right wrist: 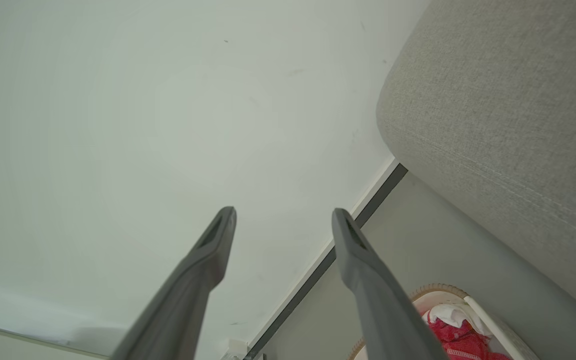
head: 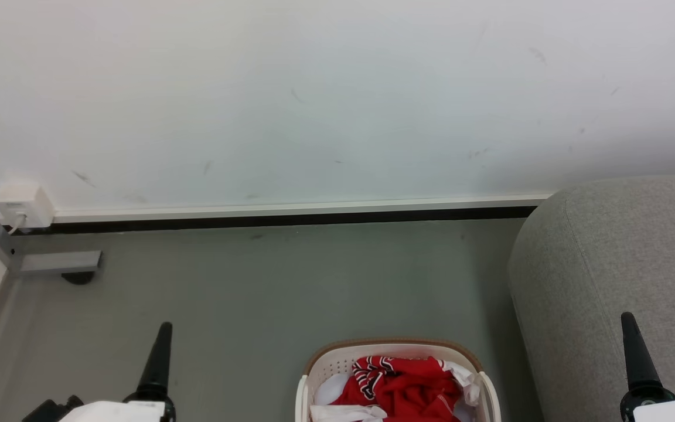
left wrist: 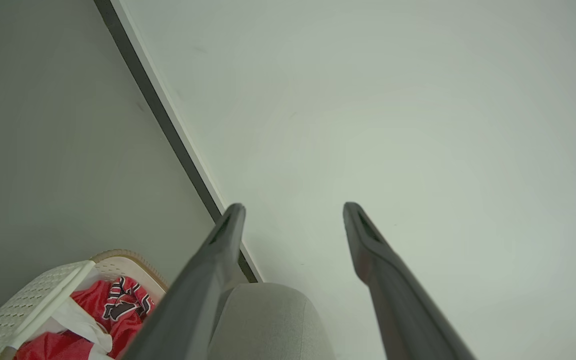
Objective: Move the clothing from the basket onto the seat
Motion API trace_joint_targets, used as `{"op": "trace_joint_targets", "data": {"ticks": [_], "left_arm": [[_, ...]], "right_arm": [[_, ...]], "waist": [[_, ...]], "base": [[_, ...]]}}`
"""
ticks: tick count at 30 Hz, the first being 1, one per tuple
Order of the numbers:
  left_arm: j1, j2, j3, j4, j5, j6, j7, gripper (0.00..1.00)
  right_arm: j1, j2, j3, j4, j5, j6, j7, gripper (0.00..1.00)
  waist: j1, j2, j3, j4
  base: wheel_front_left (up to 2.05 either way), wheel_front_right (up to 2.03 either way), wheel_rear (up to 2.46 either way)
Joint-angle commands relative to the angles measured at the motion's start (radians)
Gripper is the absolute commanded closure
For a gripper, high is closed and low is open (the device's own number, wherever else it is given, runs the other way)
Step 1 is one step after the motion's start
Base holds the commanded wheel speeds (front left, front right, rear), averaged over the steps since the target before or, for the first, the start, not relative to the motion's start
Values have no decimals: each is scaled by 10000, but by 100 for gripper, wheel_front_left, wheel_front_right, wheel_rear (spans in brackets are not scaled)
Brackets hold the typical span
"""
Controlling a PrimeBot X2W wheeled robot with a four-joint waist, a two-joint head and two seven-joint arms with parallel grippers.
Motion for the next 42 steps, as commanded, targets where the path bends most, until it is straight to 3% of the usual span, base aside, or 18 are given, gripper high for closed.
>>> {"op": "trace_joint_targets", "data": {"ticks": [1,19,42], "left_arm": [[-69,83,-66,-203,457,61,-107,0],[27,107,-720,-321,4179,523,-774,0],[102,131,-1148,-574,7217,869,-1441,0]], "right_arm": [[-30,-142,67,-258,-496,-3,-109,0],[207,-282,529,-532,-3583,-6,-776,0],[371,-388,942,-629,-6176,-9,-1453,0]], "waist": [[0,-1,-1,5],[0,-1,11,40],[0,-1,46,79]], "base": [[0,0,0],[0,0,0],[0,0,0]]}}
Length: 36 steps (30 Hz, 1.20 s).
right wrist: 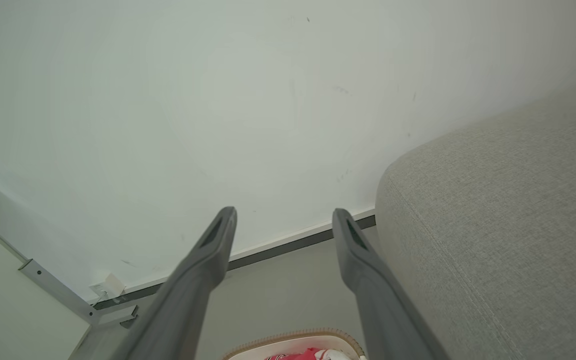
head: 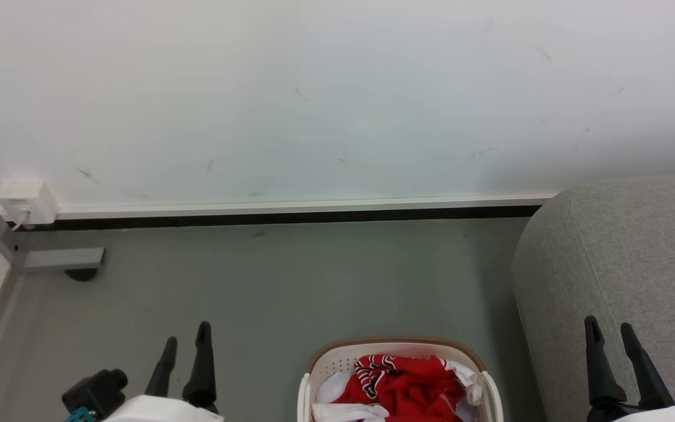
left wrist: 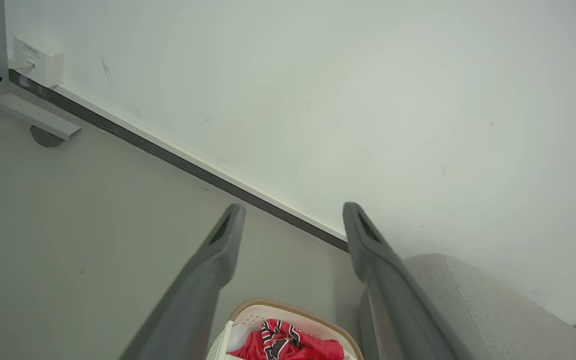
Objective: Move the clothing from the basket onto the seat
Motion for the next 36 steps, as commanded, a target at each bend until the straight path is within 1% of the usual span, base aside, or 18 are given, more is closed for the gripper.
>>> {"op": "trace_joint_targets", "data": {"ticks": [1,16,36], "left_arm": [[-38,85,-3,-117,281,21,-63,0],[52,98,-159,-186,2007,190,-458,0],[183,121,-232,-90,4018,321,-899,0]], "right_arm": [[25,-101,17,-139,-188,-9,-61,0],[161,-186,145,-253,-1635,-11,-459,0],[362,-152,117,-286,-3072,-14,-892,0]], "waist": [[-1,-1,2,-2],[-1,-1,1,4],[-1,-1,-11,29]], "base": [[0,0,0],[0,0,0],[0,0,0]]}}
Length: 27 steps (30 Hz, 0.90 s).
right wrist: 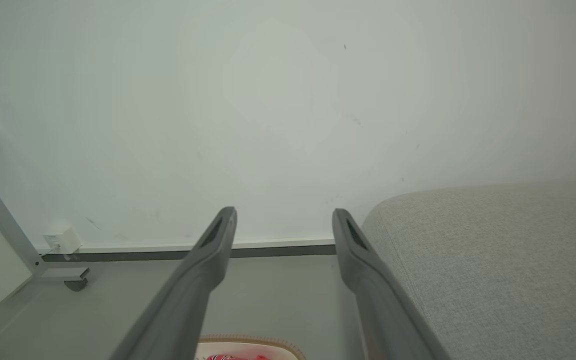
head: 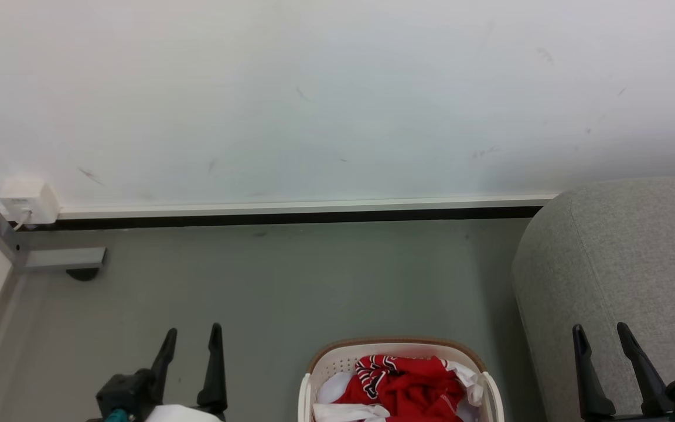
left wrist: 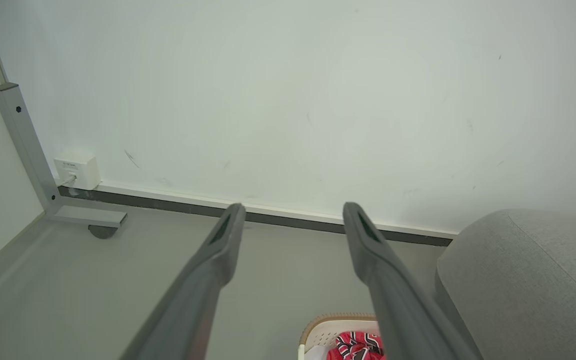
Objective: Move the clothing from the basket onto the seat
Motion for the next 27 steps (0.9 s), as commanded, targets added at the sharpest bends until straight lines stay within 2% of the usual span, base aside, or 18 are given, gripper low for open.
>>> {"op": "trace_joint_targets", "data": {"ticks": [1,19,27], "left_arm": [[82,73,23,-26,294,43,-105,0],[197,76,56,103,1596,126,-445,0],[186,76,30,128,1754,156,-511,0]], "right_arm": [[104,-44,-16,-88,-196,-15,-68,0],[293,74,-193,62,-1039,-18,-425,0],[299,80,-216,137,-1239,-19,-489,0]], "waist": [[0,0,4,0],[0,0,-23,41],[0,0,10,66]], "base": [[0,0,0],[0,0,0],[0,0,0]]}}
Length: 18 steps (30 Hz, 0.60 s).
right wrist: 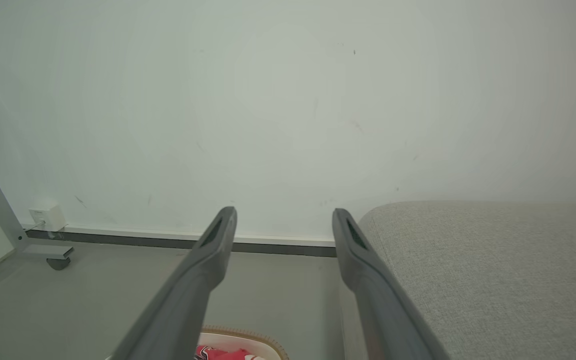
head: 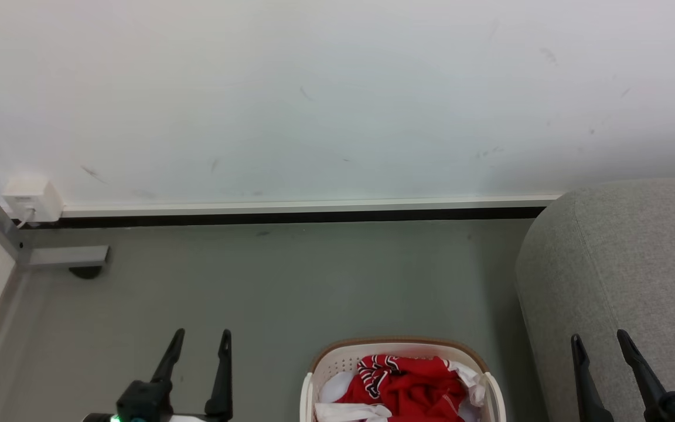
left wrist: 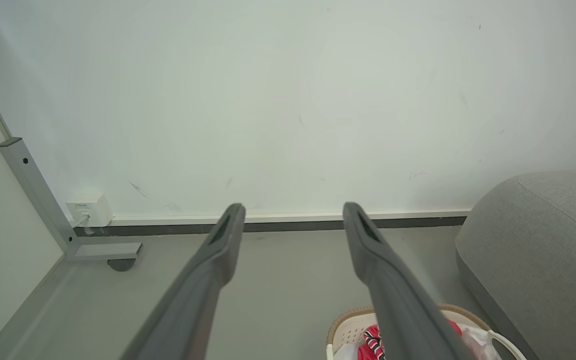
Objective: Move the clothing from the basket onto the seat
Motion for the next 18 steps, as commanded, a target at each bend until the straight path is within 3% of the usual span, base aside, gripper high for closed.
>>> {"op": "trace_joint_targets", "data": {"ticks": [1,18], "left_arm": [[52,66,25,32,7,25,-28,0],[16,65,31,97,-43,15,-28,0]], "right_arm": [[73,-3,-42,35,-38,-19,-34,0],[21,-18,-73,207,85,-21,-21,0]], "waist": [[0,0,9,0],[0,0,55,-28]], "base": [[0,0,0],[0,0,0]]}}
